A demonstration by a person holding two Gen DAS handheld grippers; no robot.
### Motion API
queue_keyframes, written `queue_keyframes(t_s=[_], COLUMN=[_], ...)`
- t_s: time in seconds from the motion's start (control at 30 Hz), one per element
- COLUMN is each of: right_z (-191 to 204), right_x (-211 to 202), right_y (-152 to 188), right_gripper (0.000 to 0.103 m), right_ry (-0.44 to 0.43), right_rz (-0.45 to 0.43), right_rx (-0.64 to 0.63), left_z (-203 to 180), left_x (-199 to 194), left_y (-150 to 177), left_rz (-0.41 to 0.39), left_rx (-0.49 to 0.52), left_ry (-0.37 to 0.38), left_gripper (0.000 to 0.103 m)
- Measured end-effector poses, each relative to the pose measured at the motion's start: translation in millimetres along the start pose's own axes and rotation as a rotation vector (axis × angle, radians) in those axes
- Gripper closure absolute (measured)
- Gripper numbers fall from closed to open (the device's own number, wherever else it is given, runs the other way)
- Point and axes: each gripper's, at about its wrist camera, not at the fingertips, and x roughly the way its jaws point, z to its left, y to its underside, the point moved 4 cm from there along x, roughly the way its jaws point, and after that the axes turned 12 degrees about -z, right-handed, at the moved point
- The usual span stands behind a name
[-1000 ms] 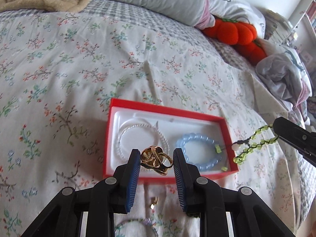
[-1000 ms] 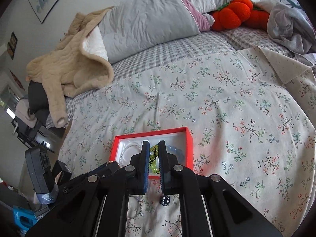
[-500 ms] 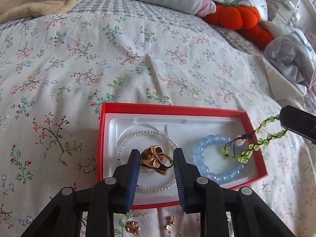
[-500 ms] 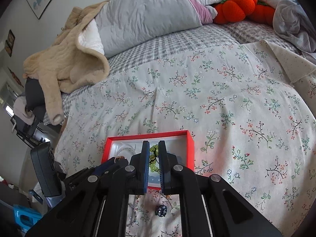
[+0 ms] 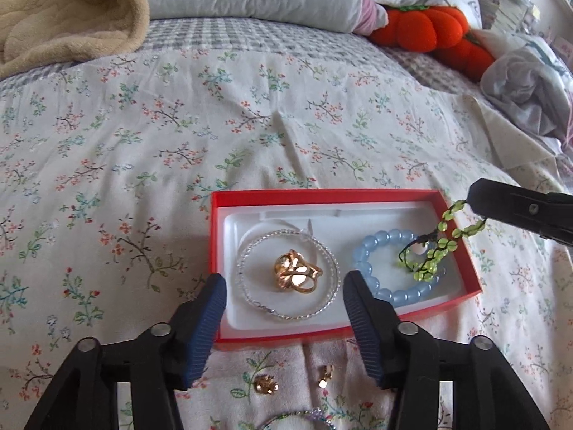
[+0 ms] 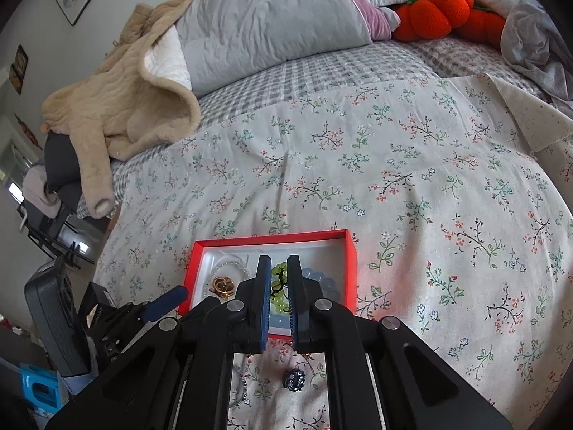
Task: Organize jewelry
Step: 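Drop the gold ring into the box with the left tool while the right tool carries the green bracelet, then open the right tool onto the blue bracelet and withdraw both tools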
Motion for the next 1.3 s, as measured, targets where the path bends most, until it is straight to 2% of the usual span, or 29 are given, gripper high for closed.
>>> queue_keyframes(t_s=[0.13, 0.17, 0.3, 0.53, 0.57, 0.67, 0.73, 0.8, 1.0, 1.17, 1.3], right_z=[13.1, 13.0, -2.1, -17.3, -18.7, -20.8, -19.5, -18.0, -16.3, -22.4, -36.7], right_x=[5.4, 9.5, 29.4, 34.5, 33.3, 28.9, 24.5, 17.9, 0.6, -3.1, -5.9], right_y=[4.5, 6.7, 19.4, 24.2, 23.7, 22.6, 22.2, 21.8, 27.3, 41.4, 56.0], right_gripper=[0.094, 0.094, 0.094, 0.093, 0.091, 0.072, 0.065, 0.054, 0.046, 0.04, 0.04], right_ry=[-0.074, -0.067, 0.054, 0.115, 0.118, 0.109, 0.082, 0.099, 0.116, 0.193, 0.273], right_rz=[0.027, 0.038, 0.083, 0.096, 0.097, 0.098, 0.101, 0.094, 0.088, 0.138, 0.206], right_rx=[-0.005, -0.015, -0.058, -0.075, -0.071, -0.055, -0.04, -0.047, -0.035, -0.043, -0.017], left_z=[7.4, 9.5, 13.9, 18.7, 19.5, 20.1, 20.3, 19.7, 15.8, 15.1, 20.9], left_x=[-5.3, -5.9, -5.9, -5.5, -5.7, -8.4, -9.6, -11.6, -20.9, -24.0, -22.2], left_y=[-0.4, -0.5, 0.9, 2.7, 2.6, 2.6, 2.8, 3.8, 7.7, 18.1, 31.6], left_rz=[0.006, 0.007, 0.016, 0.038, 0.04, 0.041, 0.047, 0.053, 0.056, 0.094, 0.165], left_rx=[-0.023, -0.03, -0.043, -0.056, -0.061, -0.071, -0.078, -0.084, -0.085, -0.08, -0.1], left_ry=[-0.023, -0.028, -0.044, -0.061, -0.063, -0.073, -0.078, -0.088, -0.118, -0.158, -0.189], left_gripper=[0.042, 0.042, 0.042, 0.039, 0.036, 0.033, 0.031, 0.029, 0.019, 0.012, 0.011])
